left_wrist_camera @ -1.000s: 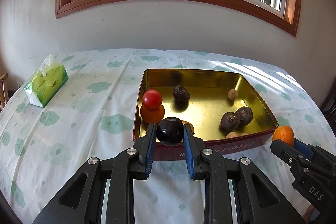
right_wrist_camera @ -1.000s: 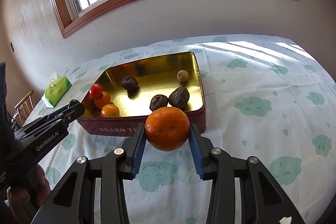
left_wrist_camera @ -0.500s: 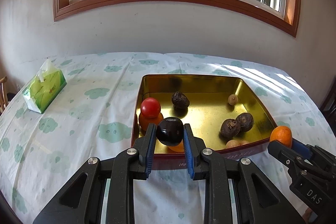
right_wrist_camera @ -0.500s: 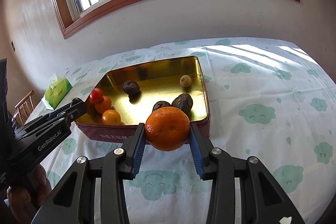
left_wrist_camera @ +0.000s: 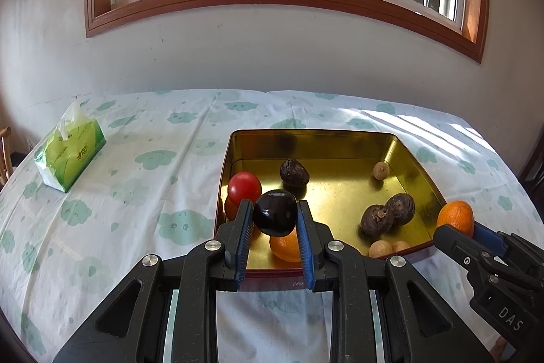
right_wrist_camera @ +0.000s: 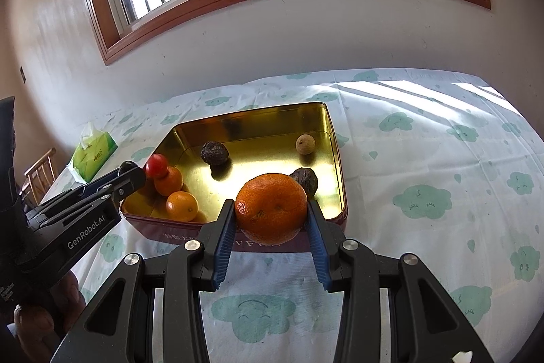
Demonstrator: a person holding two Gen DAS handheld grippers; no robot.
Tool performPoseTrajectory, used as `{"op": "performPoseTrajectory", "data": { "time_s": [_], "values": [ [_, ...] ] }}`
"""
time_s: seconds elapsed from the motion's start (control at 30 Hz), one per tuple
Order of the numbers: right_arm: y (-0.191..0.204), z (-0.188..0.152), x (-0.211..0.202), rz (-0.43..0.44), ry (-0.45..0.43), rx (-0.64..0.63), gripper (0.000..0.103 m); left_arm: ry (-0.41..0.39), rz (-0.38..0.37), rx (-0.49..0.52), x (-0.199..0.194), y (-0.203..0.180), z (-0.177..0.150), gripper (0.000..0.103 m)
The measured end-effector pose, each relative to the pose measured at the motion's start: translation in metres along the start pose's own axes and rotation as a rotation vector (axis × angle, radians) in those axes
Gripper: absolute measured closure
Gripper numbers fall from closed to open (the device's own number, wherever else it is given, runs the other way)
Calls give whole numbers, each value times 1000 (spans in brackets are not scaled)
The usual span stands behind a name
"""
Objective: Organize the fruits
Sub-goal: 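Carry the orange in right tool over the tin while left tool carries the plum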
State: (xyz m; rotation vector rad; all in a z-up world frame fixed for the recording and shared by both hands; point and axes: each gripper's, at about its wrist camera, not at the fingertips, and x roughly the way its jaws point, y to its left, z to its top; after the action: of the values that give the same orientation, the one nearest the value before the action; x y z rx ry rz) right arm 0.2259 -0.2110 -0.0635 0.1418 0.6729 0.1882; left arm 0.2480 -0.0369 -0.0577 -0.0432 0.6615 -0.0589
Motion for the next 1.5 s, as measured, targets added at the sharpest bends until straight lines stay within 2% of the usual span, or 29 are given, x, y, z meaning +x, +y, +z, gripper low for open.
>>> {"op": "performPoseTrajectory", "data": {
  "time_s": [1.5],
  "values": [
    [2, 16, 30, 6, 8, -17, 65, 5, 8, 11, 32, 5, 19, 77]
  ]
}}
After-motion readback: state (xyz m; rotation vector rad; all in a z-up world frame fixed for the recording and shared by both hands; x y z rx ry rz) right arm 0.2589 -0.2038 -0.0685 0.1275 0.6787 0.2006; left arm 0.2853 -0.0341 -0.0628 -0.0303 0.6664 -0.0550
